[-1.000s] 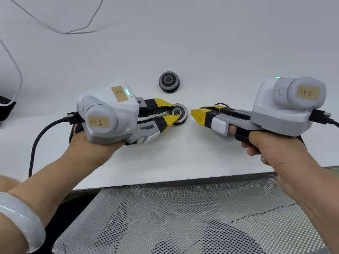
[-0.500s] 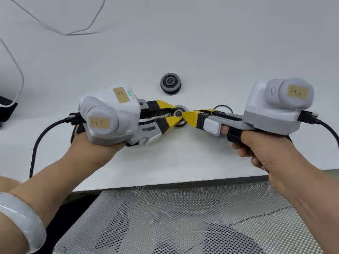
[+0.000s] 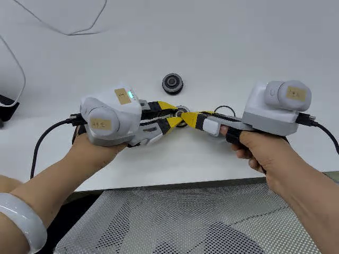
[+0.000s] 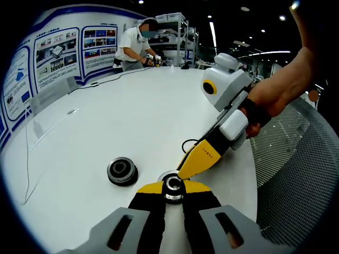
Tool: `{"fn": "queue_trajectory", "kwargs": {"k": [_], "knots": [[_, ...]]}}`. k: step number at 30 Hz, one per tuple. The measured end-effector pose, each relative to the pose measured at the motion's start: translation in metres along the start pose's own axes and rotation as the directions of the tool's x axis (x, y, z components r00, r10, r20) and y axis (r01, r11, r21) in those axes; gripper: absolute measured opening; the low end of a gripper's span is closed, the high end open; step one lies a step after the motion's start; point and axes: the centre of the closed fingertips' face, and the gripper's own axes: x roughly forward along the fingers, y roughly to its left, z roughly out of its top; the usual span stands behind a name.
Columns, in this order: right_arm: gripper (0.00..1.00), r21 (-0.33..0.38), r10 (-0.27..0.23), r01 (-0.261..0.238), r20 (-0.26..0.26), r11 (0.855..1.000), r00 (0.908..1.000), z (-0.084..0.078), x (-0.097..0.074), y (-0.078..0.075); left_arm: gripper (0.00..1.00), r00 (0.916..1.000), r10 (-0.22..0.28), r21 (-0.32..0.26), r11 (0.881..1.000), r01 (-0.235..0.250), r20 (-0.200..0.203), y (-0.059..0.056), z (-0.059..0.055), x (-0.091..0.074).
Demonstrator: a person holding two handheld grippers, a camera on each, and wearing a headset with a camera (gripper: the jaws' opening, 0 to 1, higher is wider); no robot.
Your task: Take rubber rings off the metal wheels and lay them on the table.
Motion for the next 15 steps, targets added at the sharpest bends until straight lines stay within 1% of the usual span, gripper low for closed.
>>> {"fn": "queue_trajectory", "kwargs": {"k": [1,4,7,9,12,15], "knots": [[0.21,0.020,0.004,-0.004,0.002,1.000,1.0000,-0.0001,0.0003,0.0003,0.12,1.0000,0.000,0.000,1.000,0.000,0.001,0.0001,-0.0001,-0.0001],[0.21,0.029,0.005,-0.006,0.007,1.000,1.0000,-0.0003,0.0007,0.0011,0.12,1.0000,0.000,0.000,1.000,0.000,0.001,0.0006,-0.0009,-0.0003],[0.21,0.053,0.012,-0.013,0.007,0.998,0.9999,-0.0003,0.0001,0.0014,0.12,1.0000,-0.001,0.000,1.000,0.001,0.002,0.0008,-0.0012,-0.0005],[0.21,0.077,0.028,-0.028,0.004,0.997,0.9996,-0.0008,-0.0006,0.0041,0.12,1.0000,-0.001,0.000,1.000,0.001,0.003,0.0010,-0.0016,-0.0005],[0.20,0.076,0.029,-0.029,0.003,0.997,0.9996,-0.0004,-0.0020,0.0050,0.12,1.0000,-0.001,-0.001,1.000,0.001,0.003,0.0012,-0.0021,-0.0006],[0.21,0.092,0.037,-0.037,0.005,0.995,0.9993,-0.0012,-0.0004,0.0047,0.12,1.0000,-0.001,-0.003,1.000,0.001,0.005,0.0012,-0.0023,-0.0008]]}}
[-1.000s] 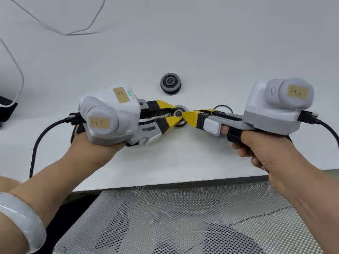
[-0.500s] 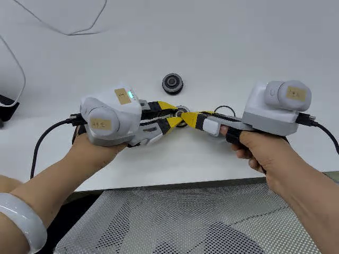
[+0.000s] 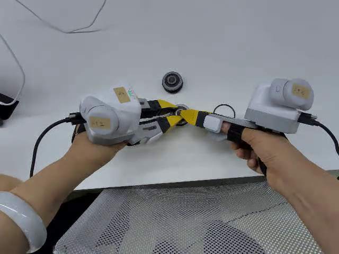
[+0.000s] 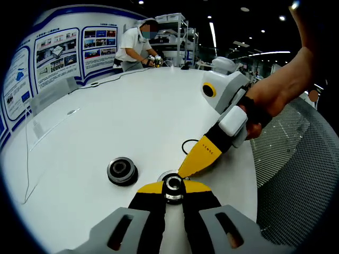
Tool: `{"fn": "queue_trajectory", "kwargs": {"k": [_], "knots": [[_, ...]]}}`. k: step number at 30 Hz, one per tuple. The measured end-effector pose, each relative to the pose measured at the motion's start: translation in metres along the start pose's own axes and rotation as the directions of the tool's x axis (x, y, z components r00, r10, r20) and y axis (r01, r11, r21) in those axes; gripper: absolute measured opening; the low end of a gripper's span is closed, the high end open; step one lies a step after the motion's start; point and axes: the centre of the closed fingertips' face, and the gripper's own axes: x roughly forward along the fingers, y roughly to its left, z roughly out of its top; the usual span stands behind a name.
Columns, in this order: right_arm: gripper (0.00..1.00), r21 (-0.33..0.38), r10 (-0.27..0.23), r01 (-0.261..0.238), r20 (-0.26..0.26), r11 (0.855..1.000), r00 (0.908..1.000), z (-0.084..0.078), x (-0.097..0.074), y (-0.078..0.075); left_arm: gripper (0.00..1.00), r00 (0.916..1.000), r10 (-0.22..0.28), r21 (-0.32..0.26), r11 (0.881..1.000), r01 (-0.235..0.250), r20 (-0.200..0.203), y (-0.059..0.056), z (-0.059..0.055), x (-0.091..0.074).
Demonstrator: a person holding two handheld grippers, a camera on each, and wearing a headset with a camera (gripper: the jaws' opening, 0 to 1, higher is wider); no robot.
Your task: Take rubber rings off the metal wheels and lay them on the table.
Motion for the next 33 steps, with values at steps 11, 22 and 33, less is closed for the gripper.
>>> {"fn": "queue_trajectory", "kwargs": {"k": [11,22,33], "knots": [[0.17,0.037,0.011,-0.012,0.018,0.999,0.9998,0.0025,-0.0045,-0.0011,0.12,1.0000,0.000,0.008,1.000,0.000,-0.007,0.0000,-0.0002,0.0000],[0.03,-0.035,-0.019,0.019,0.008,0.999,0.9998,0.0036,-0.0048,-0.0064,0.12,1.0000,-0.002,0.005,1.000,0.002,-0.001,0.0000,-0.0001,-0.0003],[0.03,-0.074,-0.036,0.035,-0.007,0.997,0.9993,0.0040,-0.0033,-0.0069,0.12,1.0000,-0.003,0.002,1.000,0.003,0.001,0.0001,0.0003,-0.0005]]}}
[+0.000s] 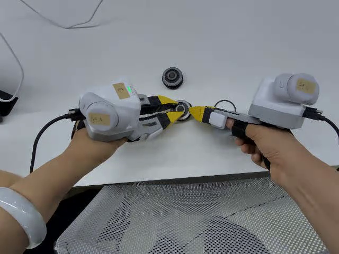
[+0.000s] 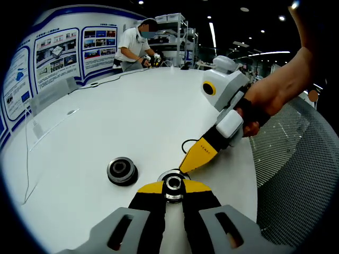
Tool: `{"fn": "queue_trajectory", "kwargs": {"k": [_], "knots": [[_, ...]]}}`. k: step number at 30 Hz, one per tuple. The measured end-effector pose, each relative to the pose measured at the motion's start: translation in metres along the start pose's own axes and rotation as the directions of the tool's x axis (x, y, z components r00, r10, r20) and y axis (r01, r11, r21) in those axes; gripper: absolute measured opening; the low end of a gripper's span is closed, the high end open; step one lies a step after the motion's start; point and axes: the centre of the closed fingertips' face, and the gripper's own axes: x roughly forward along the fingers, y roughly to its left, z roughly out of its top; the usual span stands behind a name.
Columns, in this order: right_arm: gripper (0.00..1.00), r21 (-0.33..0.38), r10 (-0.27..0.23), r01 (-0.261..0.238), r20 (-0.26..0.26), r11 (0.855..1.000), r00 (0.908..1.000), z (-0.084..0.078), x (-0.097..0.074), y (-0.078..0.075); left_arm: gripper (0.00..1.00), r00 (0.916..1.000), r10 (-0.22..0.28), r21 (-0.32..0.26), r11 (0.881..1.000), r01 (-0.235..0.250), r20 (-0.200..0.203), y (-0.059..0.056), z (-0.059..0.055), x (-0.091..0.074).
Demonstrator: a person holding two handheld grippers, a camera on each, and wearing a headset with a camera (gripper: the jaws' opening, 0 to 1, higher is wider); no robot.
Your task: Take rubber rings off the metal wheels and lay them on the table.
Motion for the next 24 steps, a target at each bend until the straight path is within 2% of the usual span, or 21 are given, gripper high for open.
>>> {"fn": "queue_trajectory", "kwargs": {"k": [24], "knots": [[0.01,-0.024,0.004,-0.004,-0.001,1.000,1.0000,0.0015,0.0002,0.0052,0.12,1.0000,0.000,-0.001,1.000,0.000,-0.002,-0.0004,0.0013,0.0011]]}}
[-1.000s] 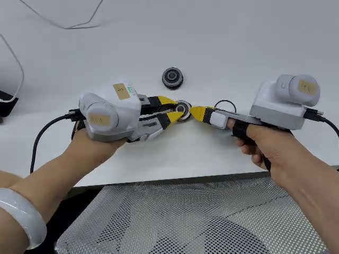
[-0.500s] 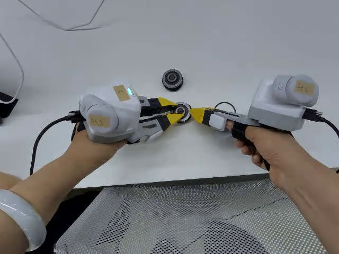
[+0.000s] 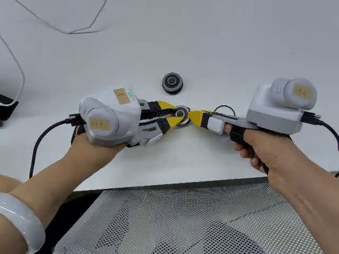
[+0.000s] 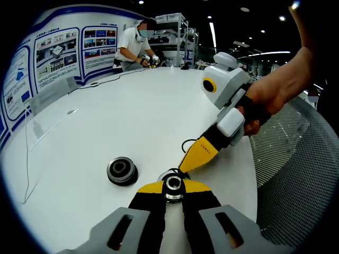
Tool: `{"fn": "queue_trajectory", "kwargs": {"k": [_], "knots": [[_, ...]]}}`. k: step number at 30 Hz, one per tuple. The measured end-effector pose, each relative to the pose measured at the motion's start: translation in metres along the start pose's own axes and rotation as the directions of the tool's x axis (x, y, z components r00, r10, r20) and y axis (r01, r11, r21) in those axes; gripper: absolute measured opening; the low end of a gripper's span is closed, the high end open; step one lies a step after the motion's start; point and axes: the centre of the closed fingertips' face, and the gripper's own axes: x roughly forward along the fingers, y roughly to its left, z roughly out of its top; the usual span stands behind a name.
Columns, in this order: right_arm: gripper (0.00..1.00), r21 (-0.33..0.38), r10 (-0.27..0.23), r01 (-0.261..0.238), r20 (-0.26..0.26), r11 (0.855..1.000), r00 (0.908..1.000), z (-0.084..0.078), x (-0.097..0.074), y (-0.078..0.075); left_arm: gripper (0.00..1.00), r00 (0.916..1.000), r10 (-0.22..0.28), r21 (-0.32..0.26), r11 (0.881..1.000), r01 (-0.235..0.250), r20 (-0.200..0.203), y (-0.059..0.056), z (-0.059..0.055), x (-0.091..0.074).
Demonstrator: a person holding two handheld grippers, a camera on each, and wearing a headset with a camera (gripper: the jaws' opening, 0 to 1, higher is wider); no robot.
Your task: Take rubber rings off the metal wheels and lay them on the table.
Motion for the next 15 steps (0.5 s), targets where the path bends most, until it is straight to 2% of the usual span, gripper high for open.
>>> {"fn": "queue_trajectory", "kwargs": {"k": [15], "knots": [[0.01,0.005,0.013,-0.013,-0.003,1.000,0.9999,-0.0002,0.0005,0.0048,0.12,1.0000,0.000,0.000,1.000,0.000,0.001,-0.0011,0.0008,-0.0005]]}}
